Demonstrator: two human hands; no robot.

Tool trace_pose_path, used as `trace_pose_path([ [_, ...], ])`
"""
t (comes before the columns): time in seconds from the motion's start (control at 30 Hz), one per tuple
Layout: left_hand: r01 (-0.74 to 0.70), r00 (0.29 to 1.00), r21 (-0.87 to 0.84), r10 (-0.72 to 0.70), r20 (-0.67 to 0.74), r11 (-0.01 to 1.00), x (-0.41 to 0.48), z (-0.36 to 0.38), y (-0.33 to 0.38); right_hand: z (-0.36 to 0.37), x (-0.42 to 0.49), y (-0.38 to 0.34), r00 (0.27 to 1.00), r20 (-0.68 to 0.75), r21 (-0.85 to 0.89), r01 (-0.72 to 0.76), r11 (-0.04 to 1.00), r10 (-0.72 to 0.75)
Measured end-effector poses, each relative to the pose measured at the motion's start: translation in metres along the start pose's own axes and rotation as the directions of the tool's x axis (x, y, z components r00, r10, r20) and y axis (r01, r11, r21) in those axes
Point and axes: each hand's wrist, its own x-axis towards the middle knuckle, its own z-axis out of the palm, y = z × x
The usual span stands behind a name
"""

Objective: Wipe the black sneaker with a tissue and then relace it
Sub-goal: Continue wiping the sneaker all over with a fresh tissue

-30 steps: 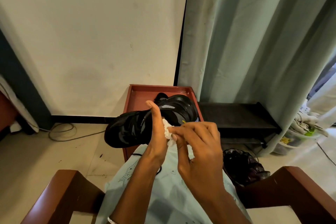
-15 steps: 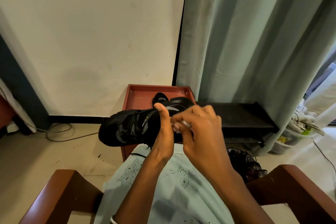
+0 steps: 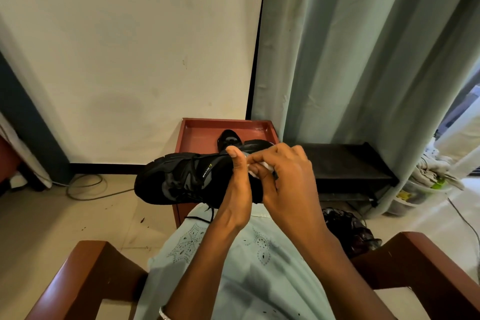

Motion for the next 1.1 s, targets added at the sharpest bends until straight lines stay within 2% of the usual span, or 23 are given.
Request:
trace_pose_path([
  [0.13,0.101,0.995,0.018,-0.101,0.010,0.995,-0.001,-0.004,0.008,0.004,-0.026,0.010,0.997,-0.077,0.012,0.032,0.999,-0.031],
  [0.3,0.212,0.977,-0.098,-0.209,0.036,0.972,-0.006,0.001,0.012,0.005,-0.038,0.015,0.930,-0.236,-0.176,0.246,0.953,-0.283],
  [0.43,0.316,0.947,-0.028,-0.313,0.070,0.948,-0.005,-0.005,0.011,0.003,-0.044,0.026,0.860,-0.270,-0.298,0.352,0.887,-0.432],
  [0.53,0.329,0.941,-0.098,-0.335,-0.050,0.939,0.004,-0.010,0.007,0.005,-0.049,0.035,0.860,-0.278,-0.275,0.356,0.893,-0.429],
  [0.63,0.313,0.940,-0.122,-0.325,-0.103,0.942,0.004,-0.008,0.010,0.008,-0.049,0.031,0.873,-0.283,-0.199,0.353,0.914,-0.398],
  [0.73,0.297,0.949,-0.114,-0.306,-0.070,0.948,-0.001,-0.005,0.021,0.009,-0.042,0.021,0.883,-0.314,-0.096,0.336,0.937,-0.349],
  [0.87,0.302,0.952,-0.197,-0.307,0.007,0.933,-0.001,-0.007,0.021,0.014,-0.041,0.013,0.892,-0.348,-0.062,0.285,0.957,-0.288],
  [1.0,0.359,0.923,-0.282,-0.384,-0.037,0.890,0.003,-0.013,0.025,0.028,-0.055,0.022,0.912,-0.287,-0.063,0.286,0.956,-0.292],
  [1.1,0.346,0.916,-0.320,-0.391,-0.087,0.882,0.010,-0.018,0.018,0.034,-0.063,0.028,0.912,-0.260,-0.099,0.302,0.948,-0.318],
])
